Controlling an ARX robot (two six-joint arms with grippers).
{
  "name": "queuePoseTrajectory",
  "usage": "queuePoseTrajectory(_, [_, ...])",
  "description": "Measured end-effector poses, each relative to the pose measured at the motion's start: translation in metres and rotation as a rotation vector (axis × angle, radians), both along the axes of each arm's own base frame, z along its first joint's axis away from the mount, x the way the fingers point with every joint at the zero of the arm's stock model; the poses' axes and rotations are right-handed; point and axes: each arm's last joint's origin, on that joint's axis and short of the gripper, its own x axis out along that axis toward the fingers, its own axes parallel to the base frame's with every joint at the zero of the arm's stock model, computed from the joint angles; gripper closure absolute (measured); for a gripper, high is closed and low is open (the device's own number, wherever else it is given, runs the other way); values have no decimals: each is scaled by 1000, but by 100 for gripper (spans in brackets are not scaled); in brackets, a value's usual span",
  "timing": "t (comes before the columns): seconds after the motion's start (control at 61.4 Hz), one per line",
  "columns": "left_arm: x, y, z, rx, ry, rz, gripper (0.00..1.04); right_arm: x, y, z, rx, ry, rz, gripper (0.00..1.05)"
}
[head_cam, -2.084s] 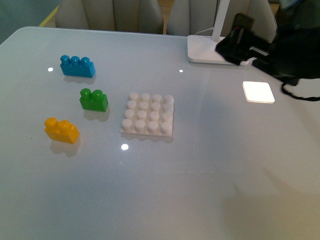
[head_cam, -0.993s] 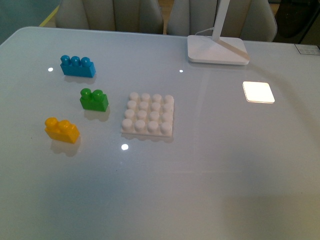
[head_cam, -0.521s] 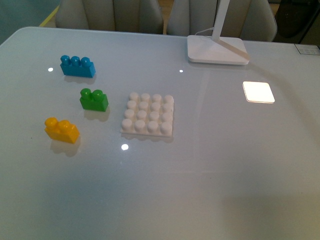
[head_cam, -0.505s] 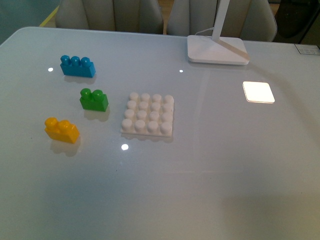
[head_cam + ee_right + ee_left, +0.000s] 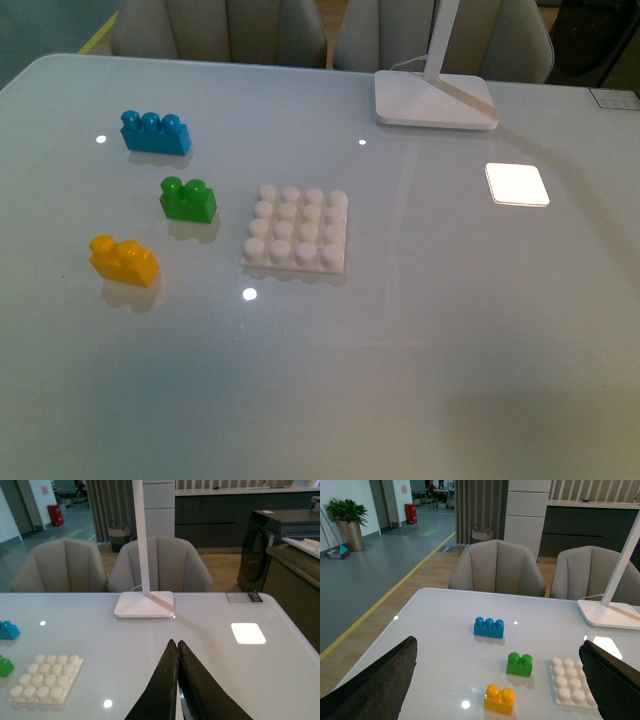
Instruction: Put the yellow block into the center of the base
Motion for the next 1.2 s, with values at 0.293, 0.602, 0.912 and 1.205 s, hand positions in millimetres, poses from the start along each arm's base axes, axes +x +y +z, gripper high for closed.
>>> queuePoseTrajectory(0.293, [0, 0, 0, 0, 0, 0, 7, -12, 0, -3, 0, 6, 0, 103])
queuePoseTrajectory(0.602, [0, 0, 0, 0, 0, 0, 7, -12, 0, -3, -2, 5, 0, 59])
queuePoseTrajectory(0.912, [0, 0, 0, 0, 0, 0, 7, -12, 0, -3, -2, 5, 0, 8])
queuePoseTrajectory(1.205, [19, -10, -6, -108, 599, -141, 7, -12, 0, -3, -2, 4, 0, 9])
